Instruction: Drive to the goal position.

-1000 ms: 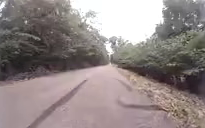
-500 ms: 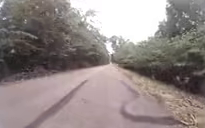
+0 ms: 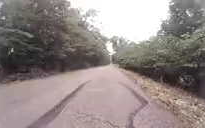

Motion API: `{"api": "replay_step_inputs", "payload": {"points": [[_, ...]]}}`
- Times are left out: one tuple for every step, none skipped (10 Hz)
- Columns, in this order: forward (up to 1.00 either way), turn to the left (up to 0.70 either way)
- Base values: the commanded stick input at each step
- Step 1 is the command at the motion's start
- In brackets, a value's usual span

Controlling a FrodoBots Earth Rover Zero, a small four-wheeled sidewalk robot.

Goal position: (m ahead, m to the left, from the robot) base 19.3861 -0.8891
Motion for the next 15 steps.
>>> {"api": "replay_step_inputs", "payload": {"points": [[0.70, 0.00], [0.70, 0.00], [0.70, 0.00], [0.70, 0.00], [0.70, 0.00], [0.70, 0.00], [0.70, 0.00], [0.70, 0.00], [0.70, 0.00], [0.70, 0.00], [0.70, 0.00], [0.70, 0.00], [0.70, 0.00], [0.70, 0.00], [0.70, 0.00]]}}
